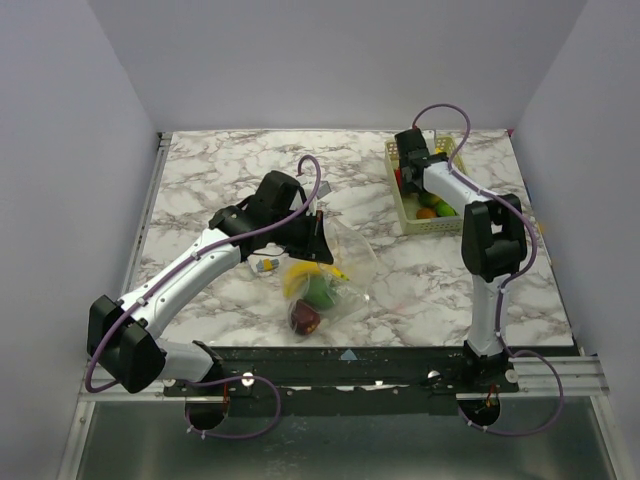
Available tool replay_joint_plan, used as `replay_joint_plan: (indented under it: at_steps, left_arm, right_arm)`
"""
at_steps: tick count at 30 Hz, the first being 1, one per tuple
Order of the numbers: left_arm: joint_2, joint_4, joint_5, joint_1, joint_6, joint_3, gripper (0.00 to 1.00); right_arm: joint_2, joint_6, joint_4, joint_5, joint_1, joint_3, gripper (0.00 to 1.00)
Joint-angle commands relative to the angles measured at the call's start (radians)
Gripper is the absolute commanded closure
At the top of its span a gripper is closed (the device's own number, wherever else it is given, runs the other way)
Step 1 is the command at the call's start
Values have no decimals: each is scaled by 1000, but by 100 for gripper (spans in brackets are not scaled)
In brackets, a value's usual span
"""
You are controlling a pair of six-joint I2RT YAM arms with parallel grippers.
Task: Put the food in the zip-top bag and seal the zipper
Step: Pick up the fake fruit from the bin, then place the fake fruit in the zipper food storage bag.
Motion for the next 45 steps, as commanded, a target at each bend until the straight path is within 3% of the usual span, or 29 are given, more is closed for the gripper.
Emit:
replay_joint_plan:
  at_steps: [1,7,16,23,28,36,45]
  left_arm:
    - [8,21,36,-4,6,-7,100]
    - [8,24,42,-4,6,-9,100]
    - [9,26,39,-4,6,-11,100]
    - [11,25,32,-4,8,-12,100]
    - [4,25,25,-5,9,-13,100]
    - [7,21,16,-5,12,-8,100]
    - [1,16,11,-2,14,-4,100]
  right_arm:
    - [23,-4,32,5,-12,-31,25]
    - [9,7,53,-20,-21,-69,33]
    - [-131,23,92,-92,-21,-97,67]
    - [-313,65,152,-160,-21,-173,86]
    - [-484,145,218,-342,-21,-320,90]
    - [-806,412,502,-838,-12,-715,92]
    - [-1121,639,726,-1092,32,-974,93]
